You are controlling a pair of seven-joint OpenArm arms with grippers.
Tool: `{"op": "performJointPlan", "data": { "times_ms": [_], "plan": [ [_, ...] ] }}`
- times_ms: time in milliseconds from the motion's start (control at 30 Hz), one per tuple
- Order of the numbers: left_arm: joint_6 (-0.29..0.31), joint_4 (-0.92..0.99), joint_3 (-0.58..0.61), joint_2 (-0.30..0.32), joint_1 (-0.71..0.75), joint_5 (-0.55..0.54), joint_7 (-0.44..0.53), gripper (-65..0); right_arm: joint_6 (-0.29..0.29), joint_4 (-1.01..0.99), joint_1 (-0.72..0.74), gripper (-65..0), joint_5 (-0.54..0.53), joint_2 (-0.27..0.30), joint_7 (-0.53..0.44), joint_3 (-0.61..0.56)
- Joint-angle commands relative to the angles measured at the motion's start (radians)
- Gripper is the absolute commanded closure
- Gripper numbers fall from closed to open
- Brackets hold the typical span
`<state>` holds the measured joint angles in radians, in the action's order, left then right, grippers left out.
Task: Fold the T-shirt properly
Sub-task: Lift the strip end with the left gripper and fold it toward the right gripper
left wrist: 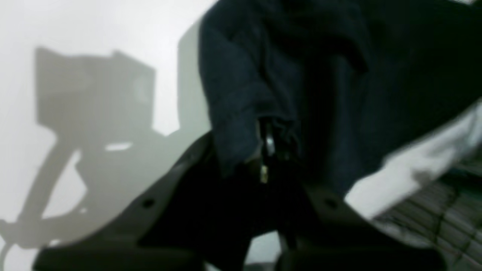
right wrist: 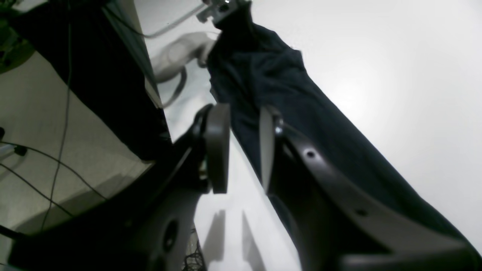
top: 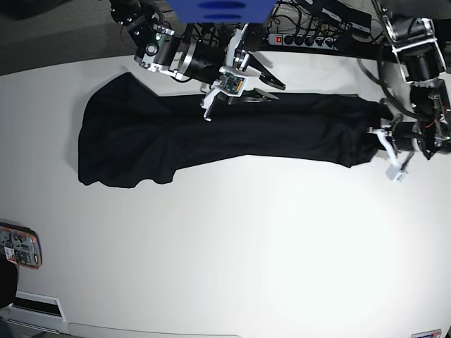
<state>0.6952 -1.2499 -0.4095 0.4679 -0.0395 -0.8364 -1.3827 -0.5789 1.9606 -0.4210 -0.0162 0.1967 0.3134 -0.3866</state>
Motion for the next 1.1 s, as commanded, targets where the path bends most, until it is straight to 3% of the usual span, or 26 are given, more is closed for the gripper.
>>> {"op": "performJointPlan", "data": {
  "times_ms": [0, 233, 300, 400, 567, 667, 1067],
  "plan": [
    [0.003, -0.073, 0.002, -0.011, -0.015, -0.040, -0.011, 0.0, -0.003, 0.018, 0.001, -13.6, -0.017, -0.003, -0.023, -0.002],
    [0.003, -0.386, -0.045, -0.087, -0.018, -0.177, -0.014, 0.0, -0.003, 0.018, 0.055, -13.6, -0.015, -0.003, 0.059, -0.042],
    [0.001, -0.413, -0.065, -0.094, -0.023, -0.251, -0.014, 0.0, -0.003, 0.018, 0.058, -13.6, -0.015, -0.003, 0.059, -0.051],
    [-0.049, -0.413, -0.061, -0.113, -0.047, -0.335, -0.014, 0.0, -0.003, 0.018, 0.058, -13.6, -0.015, -0.003, 0.059, -0.047],
    [-0.084, -0.414, -0.058, -0.171, -0.052, -0.347, -0.014, 0.0, -0.003, 0.019, 0.069, -13.6, -0.015, -0.003, 0.057, -0.024],
    [-0.084, -0.413, 0.002, -0.179, -0.053, -0.347, -0.014, 0.0, -0.003, 0.019, 0.075, -13.6, -0.015, -0.003, 0.049, 0.053],
    [-0.084, -0.417, 0.169, -0.217, -0.098, -0.354, -0.014, 0.0, -0.003, 0.019, 0.086, -13.6, -0.024, -0.004, -0.162, 0.490]
  ]
}}
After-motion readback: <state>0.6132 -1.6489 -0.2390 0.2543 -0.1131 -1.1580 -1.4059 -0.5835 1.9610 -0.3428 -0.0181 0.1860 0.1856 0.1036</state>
